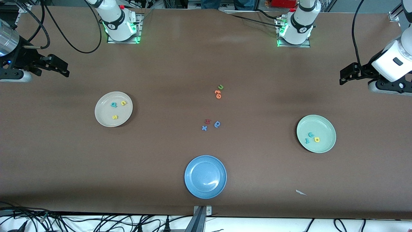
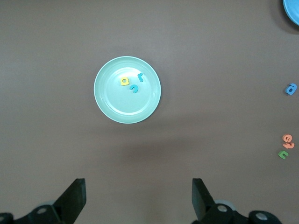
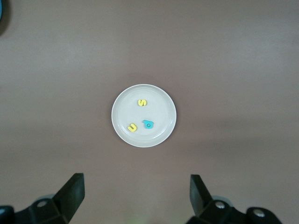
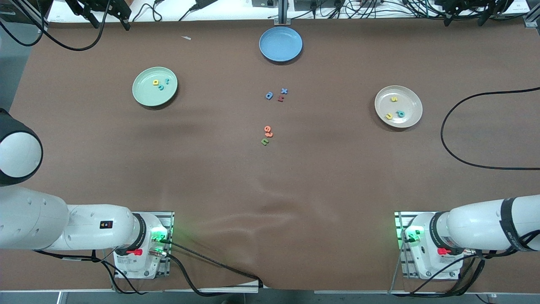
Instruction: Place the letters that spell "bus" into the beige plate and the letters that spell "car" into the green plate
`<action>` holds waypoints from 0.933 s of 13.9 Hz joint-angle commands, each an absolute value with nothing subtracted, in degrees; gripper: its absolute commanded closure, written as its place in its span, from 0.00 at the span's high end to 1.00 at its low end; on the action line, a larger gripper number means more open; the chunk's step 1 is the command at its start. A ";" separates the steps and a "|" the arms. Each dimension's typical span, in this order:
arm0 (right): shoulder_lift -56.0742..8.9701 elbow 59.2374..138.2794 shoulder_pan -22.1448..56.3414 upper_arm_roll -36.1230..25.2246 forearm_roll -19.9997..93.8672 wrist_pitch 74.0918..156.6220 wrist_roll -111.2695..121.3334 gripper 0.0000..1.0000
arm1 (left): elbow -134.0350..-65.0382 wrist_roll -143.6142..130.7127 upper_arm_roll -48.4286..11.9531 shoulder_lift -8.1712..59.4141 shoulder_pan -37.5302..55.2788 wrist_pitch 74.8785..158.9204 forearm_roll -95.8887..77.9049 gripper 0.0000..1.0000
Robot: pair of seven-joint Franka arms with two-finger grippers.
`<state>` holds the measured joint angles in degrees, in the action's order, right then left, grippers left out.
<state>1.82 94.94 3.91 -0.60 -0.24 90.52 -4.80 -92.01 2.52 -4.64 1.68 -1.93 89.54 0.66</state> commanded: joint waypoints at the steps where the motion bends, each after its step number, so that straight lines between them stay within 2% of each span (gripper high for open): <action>1: 2.37 95.10 3.87 -0.35 -0.97 90.53 -5.01 1.00 | -91.76 2.90 -4.04 0.79 -1.58 88.42 -0.62 1.00; 13: 2.37 95.10 3.87 -0.35 -0.97 90.44 -4.92 1.00 | -91.14 2.99 -3.96 1.05 -1.76 88.77 -0.35 1.00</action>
